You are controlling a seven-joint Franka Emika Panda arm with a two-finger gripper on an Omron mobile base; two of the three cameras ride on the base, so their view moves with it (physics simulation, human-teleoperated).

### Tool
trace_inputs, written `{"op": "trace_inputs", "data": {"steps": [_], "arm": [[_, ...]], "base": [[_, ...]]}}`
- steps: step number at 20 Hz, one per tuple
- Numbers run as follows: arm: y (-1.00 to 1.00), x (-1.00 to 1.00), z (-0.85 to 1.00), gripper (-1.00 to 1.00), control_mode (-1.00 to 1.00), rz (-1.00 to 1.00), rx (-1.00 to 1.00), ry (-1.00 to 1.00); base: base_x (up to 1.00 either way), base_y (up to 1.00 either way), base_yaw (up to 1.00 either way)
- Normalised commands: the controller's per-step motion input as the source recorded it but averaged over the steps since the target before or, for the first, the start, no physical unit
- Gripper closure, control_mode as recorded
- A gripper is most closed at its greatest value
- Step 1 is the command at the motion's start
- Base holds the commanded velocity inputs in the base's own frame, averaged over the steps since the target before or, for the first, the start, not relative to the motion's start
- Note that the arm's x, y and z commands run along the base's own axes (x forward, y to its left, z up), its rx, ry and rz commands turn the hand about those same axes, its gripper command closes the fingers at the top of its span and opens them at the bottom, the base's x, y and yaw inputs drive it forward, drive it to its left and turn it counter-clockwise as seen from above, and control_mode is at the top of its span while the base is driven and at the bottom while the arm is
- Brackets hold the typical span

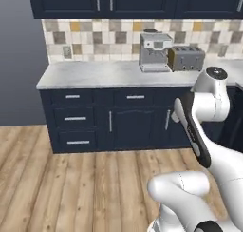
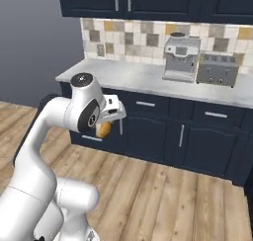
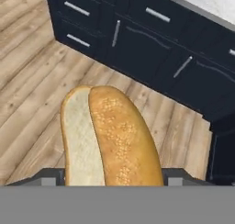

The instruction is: Move the hot dog bun to the plate on the dining table and place the condiment next to that plate. Then navigate to the fridge and take the sausage and place it on the plate as well.

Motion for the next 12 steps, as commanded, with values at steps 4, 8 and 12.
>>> {"op": "trace_inputs", "data": {"steps": [4, 8, 12], "arm": [[0.0, 0.0, 0.0, 1.0, 1.0, 0.0, 0.0, 0.0], [0.0, 0.0, 0.0, 1.0, 1.0, 0.0, 0.0, 0.0], [0.0, 0.0, 0.0, 1.0, 1.0, 0.0, 0.0, 0.0]], "base": [[0.0, 0.48, 0.78], [0.0, 0.45, 0.73], [0.0, 0.36, 0.7]]}}
